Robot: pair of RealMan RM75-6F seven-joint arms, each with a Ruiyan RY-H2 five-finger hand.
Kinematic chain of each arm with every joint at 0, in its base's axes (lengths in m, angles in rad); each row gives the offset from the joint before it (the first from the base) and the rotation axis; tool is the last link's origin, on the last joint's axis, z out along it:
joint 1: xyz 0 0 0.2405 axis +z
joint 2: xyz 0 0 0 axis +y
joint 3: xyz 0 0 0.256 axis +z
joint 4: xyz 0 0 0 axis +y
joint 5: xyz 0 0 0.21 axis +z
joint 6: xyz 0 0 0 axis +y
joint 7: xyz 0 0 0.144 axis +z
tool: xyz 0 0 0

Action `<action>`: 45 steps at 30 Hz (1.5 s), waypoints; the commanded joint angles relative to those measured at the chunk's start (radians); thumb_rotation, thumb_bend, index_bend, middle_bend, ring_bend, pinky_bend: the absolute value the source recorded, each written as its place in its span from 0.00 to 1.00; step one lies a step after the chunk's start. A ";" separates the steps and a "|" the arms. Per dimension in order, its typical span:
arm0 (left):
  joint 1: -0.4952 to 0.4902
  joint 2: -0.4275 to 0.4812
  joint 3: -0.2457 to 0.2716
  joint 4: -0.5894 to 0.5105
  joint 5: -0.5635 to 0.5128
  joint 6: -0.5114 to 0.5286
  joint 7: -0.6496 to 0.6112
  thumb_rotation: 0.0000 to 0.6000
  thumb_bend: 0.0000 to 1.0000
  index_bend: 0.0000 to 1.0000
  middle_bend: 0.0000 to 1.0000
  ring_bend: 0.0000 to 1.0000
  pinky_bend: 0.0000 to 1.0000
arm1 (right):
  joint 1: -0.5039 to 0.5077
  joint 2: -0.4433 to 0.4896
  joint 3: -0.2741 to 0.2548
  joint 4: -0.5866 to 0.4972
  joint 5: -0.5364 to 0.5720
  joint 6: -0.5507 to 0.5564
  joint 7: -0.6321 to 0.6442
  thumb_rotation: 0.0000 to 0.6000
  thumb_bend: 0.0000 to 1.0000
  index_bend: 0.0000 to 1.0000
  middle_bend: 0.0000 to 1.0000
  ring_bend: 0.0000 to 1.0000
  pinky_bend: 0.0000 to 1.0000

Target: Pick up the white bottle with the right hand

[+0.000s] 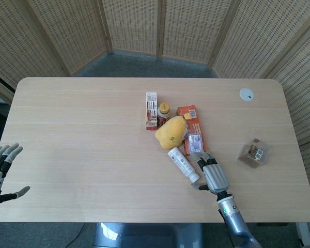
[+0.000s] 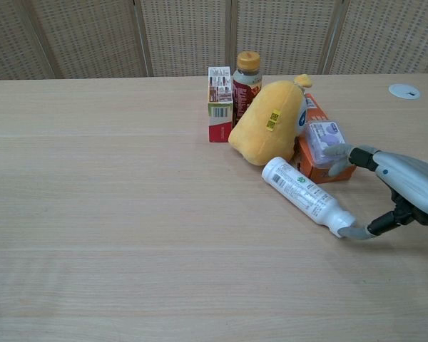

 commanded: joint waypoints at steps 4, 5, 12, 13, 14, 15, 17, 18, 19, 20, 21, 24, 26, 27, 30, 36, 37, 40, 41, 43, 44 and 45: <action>-0.002 0.001 -0.001 0.002 -0.004 -0.004 -0.004 1.00 0.07 0.09 0.00 0.00 0.00 | -0.025 -0.048 0.000 0.010 0.032 0.021 -0.032 1.00 0.00 0.13 0.31 0.16 0.10; -0.002 0.001 0.000 0.002 -0.004 -0.006 -0.006 1.00 0.07 0.09 0.00 0.00 0.00 | -0.027 -0.057 0.000 0.009 0.036 0.021 -0.040 1.00 0.00 0.13 0.31 0.16 0.10; 0.001 0.005 -0.002 0.002 -0.001 0.005 -0.014 1.00 0.07 0.09 0.00 0.00 0.00 | -0.017 -0.091 0.010 0.012 0.050 0.009 -0.067 1.00 0.00 0.13 0.31 0.16 0.10; 0.002 0.006 -0.002 0.002 -0.002 0.006 -0.015 1.00 0.07 0.09 0.00 0.00 0.00 | -0.016 -0.094 0.015 0.013 0.053 0.009 -0.066 1.00 0.00 0.13 0.31 0.16 0.10; 0.002 0.006 -0.003 0.004 -0.002 0.006 -0.017 1.00 0.07 0.09 0.00 0.00 0.00 | -0.013 -0.095 0.022 0.012 0.057 0.008 -0.063 1.00 0.00 0.14 0.31 0.16 0.10; 0.001 0.006 -0.003 0.004 -0.002 0.004 -0.017 1.00 0.07 0.09 0.00 0.00 0.00 | -0.010 -0.096 0.028 0.010 0.060 0.008 -0.062 1.00 0.00 0.14 0.31 0.16 0.10; -0.001 0.004 -0.003 0.007 -0.003 0.000 -0.017 1.00 0.06 0.09 0.00 0.00 0.00 | -0.001 -0.098 0.044 0.002 0.066 0.007 -0.068 1.00 0.00 0.14 0.31 0.16 0.10; -0.003 0.003 -0.003 0.008 -0.004 -0.003 -0.016 1.00 0.06 0.09 0.00 0.00 0.00 | 0.003 -0.100 0.050 -0.004 0.067 0.007 -0.071 1.00 0.00 0.14 0.31 0.16 0.10; -0.003 0.002 -0.003 0.008 -0.005 -0.005 -0.015 1.00 0.06 0.09 0.00 0.00 0.00 | 0.007 -0.102 0.054 -0.007 0.068 0.006 -0.076 1.00 0.00 0.14 0.31 0.16 0.10; -0.005 0.001 -0.003 0.009 -0.005 -0.007 -0.014 1.00 0.07 0.09 0.00 0.00 0.00 | 0.012 -0.107 0.059 -0.009 0.071 0.005 -0.087 1.00 0.00 0.14 0.31 0.16 0.10; -0.005 0.000 -0.003 0.009 -0.004 -0.008 -0.013 1.00 0.07 0.09 0.00 0.00 0.00 | 0.015 -0.112 0.062 -0.010 0.075 0.002 -0.096 1.00 0.00 0.14 0.31 0.17 0.10; -0.005 -0.001 -0.003 0.008 -0.004 -0.007 -0.010 1.00 0.07 0.09 0.00 0.00 0.00 | 0.016 -0.131 0.068 -0.017 0.089 0.006 -0.119 1.00 0.00 0.14 0.31 0.17 0.10; -0.004 -0.001 -0.003 0.008 -0.003 -0.005 -0.010 1.00 0.07 0.09 0.00 0.00 0.00 | 0.017 -0.144 0.067 -0.014 0.088 0.013 -0.132 1.00 0.00 0.15 0.31 0.17 0.10; -0.004 0.000 -0.003 0.007 -0.002 -0.005 -0.010 1.00 0.07 0.09 0.00 0.00 0.00 | 0.018 -0.149 0.065 -0.011 0.086 0.014 -0.134 1.00 0.00 0.16 0.32 0.18 0.10; -0.002 0.002 -0.002 0.007 -0.002 -0.003 -0.013 1.00 0.07 0.09 0.00 0.00 0.00 | 0.017 -0.163 0.061 0.009 0.090 0.014 -0.135 1.00 0.00 0.17 0.32 0.18 0.10; -0.003 0.004 -0.002 0.007 -0.001 -0.004 -0.017 1.00 0.07 0.09 0.00 0.00 0.00 | 0.027 -0.199 0.054 0.096 0.092 -0.005 -0.113 1.00 0.00 0.17 0.33 0.21 0.13; -0.003 0.004 -0.002 0.007 -0.001 -0.003 -0.017 1.00 0.06 0.09 0.00 0.00 0.00 | 0.030 -0.205 0.054 0.108 0.089 -0.006 -0.105 1.00 0.00 0.19 0.34 0.24 0.18; -0.002 0.004 -0.003 0.008 -0.004 -0.001 -0.018 1.00 0.06 0.08 0.00 0.00 0.00 | 0.035 -0.224 0.055 0.151 0.076 0.007 -0.085 1.00 0.00 0.28 0.42 0.39 0.41; -0.002 0.005 -0.004 0.008 -0.004 0.000 -0.019 1.00 0.06 0.09 0.00 0.00 0.00 | 0.036 -0.232 0.055 0.171 0.066 0.020 -0.082 1.00 0.00 0.32 0.47 0.46 0.49; -0.002 0.006 -0.003 0.007 -0.003 0.000 -0.021 1.00 0.06 0.09 0.00 0.00 0.00 | 0.036 -0.243 0.053 0.197 0.054 0.038 -0.072 1.00 0.00 0.41 0.57 0.57 0.61; -0.002 0.007 -0.003 0.007 -0.002 0.001 -0.021 1.00 0.06 0.09 0.00 0.00 0.00 | 0.035 -0.247 0.053 0.206 0.050 0.045 -0.065 1.00 0.02 0.45 0.61 0.61 0.66; -0.002 0.007 -0.003 0.007 -0.001 0.001 -0.021 1.00 0.06 0.09 0.00 0.00 0.00 | 0.034 -0.250 0.053 0.216 0.046 0.052 -0.055 1.00 0.03 0.47 0.62 0.63 0.68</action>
